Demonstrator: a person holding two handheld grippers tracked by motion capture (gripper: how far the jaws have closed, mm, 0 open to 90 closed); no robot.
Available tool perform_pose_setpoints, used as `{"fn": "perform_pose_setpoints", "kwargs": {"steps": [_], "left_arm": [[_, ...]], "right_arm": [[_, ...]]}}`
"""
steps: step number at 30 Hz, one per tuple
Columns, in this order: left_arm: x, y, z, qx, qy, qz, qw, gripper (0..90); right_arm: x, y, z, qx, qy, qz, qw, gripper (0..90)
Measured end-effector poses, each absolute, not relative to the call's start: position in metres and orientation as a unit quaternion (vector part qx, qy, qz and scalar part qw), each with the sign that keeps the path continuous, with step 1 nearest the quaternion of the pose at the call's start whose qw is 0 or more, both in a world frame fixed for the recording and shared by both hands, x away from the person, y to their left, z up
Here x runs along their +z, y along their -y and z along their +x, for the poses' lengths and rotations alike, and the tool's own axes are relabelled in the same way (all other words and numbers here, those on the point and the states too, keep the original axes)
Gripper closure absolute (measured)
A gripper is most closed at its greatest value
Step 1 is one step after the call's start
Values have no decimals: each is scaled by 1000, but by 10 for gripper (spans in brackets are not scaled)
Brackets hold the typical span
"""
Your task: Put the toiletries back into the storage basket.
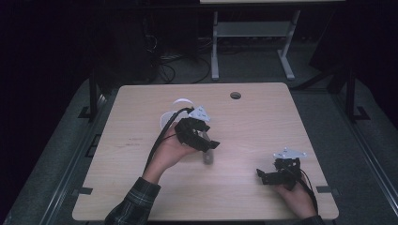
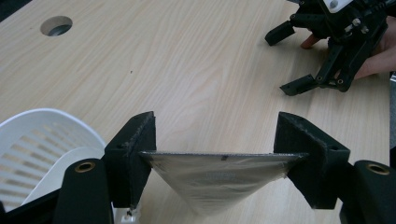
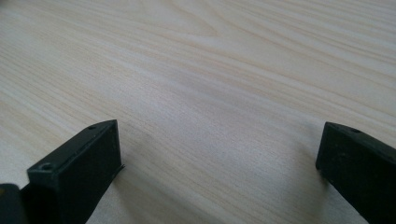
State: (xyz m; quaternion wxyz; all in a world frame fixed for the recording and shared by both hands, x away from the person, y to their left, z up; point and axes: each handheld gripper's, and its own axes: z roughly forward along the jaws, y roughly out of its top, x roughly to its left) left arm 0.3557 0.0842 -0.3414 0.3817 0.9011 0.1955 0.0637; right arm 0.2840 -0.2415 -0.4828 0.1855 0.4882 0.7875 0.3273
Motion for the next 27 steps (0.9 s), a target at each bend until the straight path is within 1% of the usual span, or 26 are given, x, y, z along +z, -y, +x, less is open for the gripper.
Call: {"fn": "perform_pose_setpoints", "kwargs": {"steps": [27], "left_arm": [[-331,-137,336,87,-218,888,396,294]], "right_arm": [[-483,241,284,327,-787,489,186,0]]}}
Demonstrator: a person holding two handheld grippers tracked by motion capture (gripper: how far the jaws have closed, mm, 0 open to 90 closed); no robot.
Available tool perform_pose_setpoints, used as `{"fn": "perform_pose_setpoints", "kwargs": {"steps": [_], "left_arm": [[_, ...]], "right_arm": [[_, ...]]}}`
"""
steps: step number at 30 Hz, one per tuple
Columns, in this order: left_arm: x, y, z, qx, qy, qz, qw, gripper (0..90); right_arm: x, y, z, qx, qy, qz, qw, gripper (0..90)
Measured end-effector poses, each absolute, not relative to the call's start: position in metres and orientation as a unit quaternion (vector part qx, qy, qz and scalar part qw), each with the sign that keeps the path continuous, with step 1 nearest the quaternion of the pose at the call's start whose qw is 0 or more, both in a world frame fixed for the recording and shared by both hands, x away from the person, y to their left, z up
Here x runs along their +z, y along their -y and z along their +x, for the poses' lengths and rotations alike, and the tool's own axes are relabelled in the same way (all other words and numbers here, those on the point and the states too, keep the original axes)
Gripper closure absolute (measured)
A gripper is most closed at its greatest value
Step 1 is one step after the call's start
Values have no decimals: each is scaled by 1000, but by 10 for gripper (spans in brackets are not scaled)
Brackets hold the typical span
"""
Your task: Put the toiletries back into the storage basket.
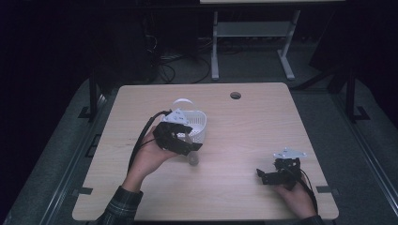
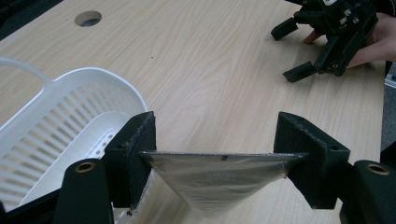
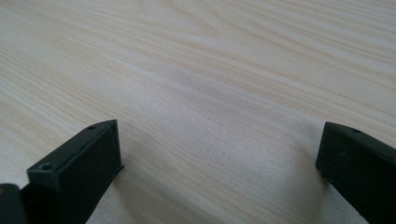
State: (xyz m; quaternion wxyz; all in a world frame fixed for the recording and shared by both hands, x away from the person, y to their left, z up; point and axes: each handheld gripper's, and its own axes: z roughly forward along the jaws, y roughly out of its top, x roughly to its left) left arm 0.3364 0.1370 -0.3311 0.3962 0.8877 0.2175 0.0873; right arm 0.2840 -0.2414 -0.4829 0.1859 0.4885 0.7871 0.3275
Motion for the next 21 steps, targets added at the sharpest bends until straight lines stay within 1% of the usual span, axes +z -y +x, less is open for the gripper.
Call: {"fn": "perform_pose_setpoints", "kwargs": {"steps": [21], "left_arm": [[-317,-177,333,107,-249,871,409,294]], "right_arm": [[-483,241,284,327,-787,489,187,0]]}}
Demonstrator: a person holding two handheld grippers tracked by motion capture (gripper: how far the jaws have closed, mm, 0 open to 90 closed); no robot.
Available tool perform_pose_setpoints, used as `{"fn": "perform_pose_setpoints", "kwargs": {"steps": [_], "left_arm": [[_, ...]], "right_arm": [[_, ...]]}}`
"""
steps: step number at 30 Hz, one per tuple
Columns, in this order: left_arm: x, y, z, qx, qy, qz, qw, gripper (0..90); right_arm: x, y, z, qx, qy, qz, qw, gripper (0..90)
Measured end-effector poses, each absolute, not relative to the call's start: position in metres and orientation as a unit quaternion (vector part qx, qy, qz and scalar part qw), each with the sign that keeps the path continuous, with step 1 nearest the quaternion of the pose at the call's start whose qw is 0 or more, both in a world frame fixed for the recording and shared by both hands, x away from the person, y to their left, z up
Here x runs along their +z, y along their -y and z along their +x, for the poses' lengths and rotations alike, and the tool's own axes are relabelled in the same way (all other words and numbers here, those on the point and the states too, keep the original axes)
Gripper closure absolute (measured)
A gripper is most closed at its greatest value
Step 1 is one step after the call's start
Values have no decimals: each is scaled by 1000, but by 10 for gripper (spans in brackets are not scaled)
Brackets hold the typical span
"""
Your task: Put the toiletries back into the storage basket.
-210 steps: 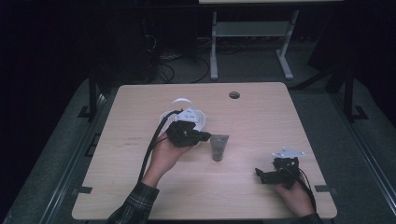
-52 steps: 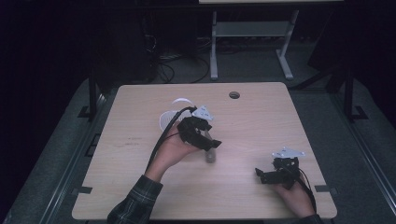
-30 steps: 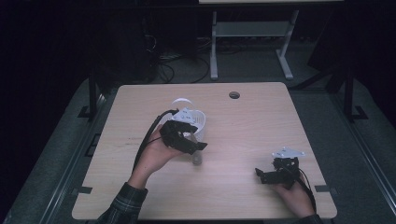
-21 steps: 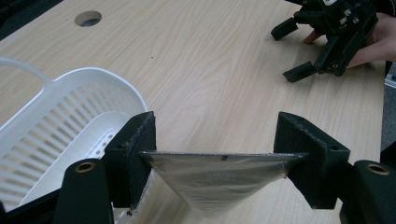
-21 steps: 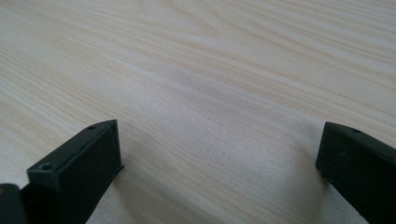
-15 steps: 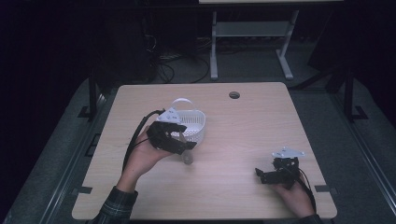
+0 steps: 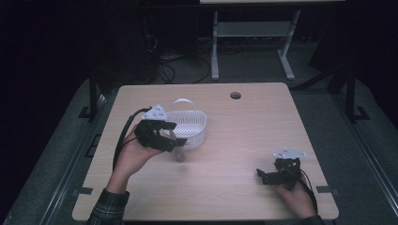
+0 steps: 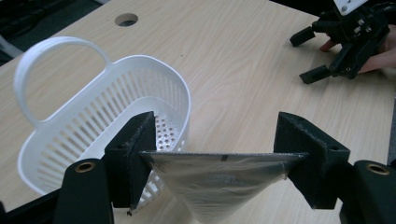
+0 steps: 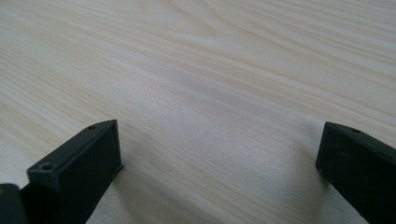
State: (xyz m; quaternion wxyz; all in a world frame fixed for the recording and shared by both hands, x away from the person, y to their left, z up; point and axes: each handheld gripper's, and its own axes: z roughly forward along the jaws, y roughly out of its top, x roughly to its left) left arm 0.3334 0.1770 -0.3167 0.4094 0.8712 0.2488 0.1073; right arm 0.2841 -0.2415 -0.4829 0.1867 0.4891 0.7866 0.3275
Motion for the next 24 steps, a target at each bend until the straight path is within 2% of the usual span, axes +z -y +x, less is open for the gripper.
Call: {"fn": "perform_pose_setpoints", "kwargs": {"steps": [24], "left_arm": [[-293,-198,339,129,-265,861,414,294]], "right_arm": [[-483,242,284,327,-786,489,187,0]]}}
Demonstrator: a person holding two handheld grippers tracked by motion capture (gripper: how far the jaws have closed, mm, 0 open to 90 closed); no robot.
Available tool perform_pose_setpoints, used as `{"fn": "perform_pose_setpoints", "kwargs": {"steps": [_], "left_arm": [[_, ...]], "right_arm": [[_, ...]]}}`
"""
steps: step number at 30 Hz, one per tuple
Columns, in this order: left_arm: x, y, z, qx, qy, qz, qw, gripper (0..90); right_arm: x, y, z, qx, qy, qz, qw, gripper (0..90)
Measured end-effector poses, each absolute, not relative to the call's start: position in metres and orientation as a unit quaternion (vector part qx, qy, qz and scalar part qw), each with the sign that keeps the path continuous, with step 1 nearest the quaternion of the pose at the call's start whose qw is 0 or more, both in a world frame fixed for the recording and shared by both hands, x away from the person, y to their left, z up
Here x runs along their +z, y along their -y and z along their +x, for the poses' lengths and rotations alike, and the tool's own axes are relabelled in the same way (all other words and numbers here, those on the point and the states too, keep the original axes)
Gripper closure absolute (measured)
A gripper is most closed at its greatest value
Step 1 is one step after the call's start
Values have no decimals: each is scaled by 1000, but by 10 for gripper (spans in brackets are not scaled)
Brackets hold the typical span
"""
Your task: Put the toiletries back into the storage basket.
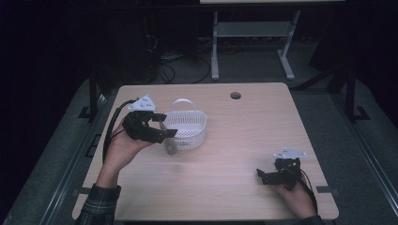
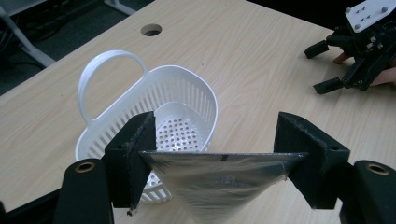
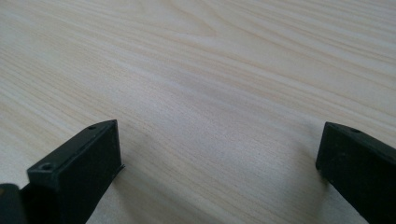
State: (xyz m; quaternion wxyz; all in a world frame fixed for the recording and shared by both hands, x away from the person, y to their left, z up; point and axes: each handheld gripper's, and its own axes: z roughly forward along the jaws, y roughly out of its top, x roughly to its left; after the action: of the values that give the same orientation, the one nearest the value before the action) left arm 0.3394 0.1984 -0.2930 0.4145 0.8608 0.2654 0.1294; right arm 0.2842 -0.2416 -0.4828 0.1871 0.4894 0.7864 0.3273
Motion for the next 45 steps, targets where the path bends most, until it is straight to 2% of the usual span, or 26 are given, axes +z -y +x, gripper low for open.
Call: {"fn": "perform_pose_setpoints", "kwargs": {"steps": [31,45], "left_arm": [[-251,-199,355,151,-268,848,431,294],[-259,-193,372,164,-278,839,439,294]], "right_arm": [[-483,242,284,327,-786,490,187,0],[-483,242,284,327,-786,490,187,0]]}}
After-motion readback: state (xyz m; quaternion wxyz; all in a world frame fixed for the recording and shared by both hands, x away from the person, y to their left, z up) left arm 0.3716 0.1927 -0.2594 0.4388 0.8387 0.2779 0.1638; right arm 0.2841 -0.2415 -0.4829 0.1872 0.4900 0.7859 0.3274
